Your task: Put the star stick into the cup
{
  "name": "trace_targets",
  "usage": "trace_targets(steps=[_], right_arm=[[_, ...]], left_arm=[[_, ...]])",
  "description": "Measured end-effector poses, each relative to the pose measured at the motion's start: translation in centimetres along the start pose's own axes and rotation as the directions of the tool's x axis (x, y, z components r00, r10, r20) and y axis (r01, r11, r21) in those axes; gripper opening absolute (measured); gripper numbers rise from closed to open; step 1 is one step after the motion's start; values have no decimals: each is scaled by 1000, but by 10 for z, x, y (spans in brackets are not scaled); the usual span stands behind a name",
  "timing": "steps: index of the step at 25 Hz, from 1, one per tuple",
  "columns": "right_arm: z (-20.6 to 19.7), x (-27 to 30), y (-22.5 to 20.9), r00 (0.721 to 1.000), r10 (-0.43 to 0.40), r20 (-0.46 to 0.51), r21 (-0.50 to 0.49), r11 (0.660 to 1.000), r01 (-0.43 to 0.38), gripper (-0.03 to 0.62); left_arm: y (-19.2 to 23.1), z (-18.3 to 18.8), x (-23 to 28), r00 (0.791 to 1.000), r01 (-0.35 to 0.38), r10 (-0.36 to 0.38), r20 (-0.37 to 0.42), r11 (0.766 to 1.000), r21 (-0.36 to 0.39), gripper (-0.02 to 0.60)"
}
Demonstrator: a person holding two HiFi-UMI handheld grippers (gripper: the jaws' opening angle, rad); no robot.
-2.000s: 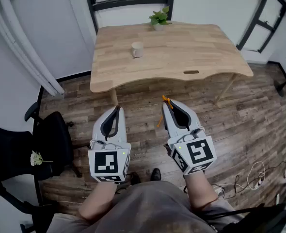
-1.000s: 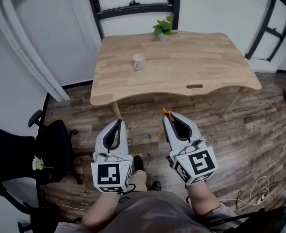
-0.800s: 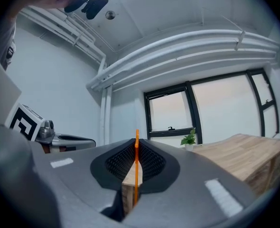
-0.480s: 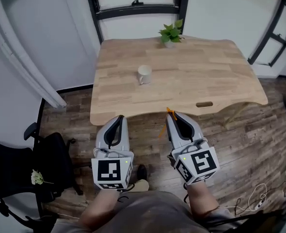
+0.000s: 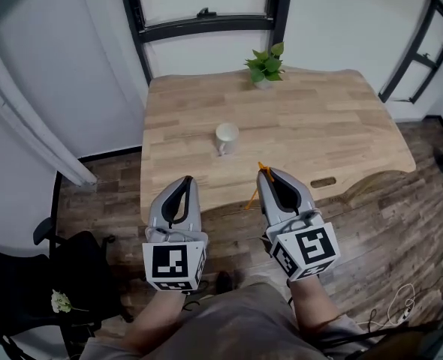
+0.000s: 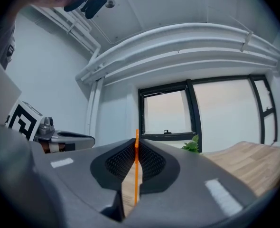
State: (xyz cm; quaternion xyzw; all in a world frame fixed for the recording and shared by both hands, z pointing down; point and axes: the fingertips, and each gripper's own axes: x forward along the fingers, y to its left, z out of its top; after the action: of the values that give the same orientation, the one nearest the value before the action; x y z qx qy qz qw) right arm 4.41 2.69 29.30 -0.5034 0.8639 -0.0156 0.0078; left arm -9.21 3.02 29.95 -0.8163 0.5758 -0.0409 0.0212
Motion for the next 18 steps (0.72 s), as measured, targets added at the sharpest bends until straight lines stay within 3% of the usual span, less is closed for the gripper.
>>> trace_targets(steps=[12, 18], right_arm=[[-35, 61, -44, 998, -3, -70, 44, 999, 6, 44], [-41, 107, -77, 996, 29, -85, 66, 998, -24, 44]], left_arm=[[12, -28, 83, 997, 27, -28, -71, 1000, -14, 0], [25, -27, 136, 996, -6, 6, -85, 1000, 1, 0]])
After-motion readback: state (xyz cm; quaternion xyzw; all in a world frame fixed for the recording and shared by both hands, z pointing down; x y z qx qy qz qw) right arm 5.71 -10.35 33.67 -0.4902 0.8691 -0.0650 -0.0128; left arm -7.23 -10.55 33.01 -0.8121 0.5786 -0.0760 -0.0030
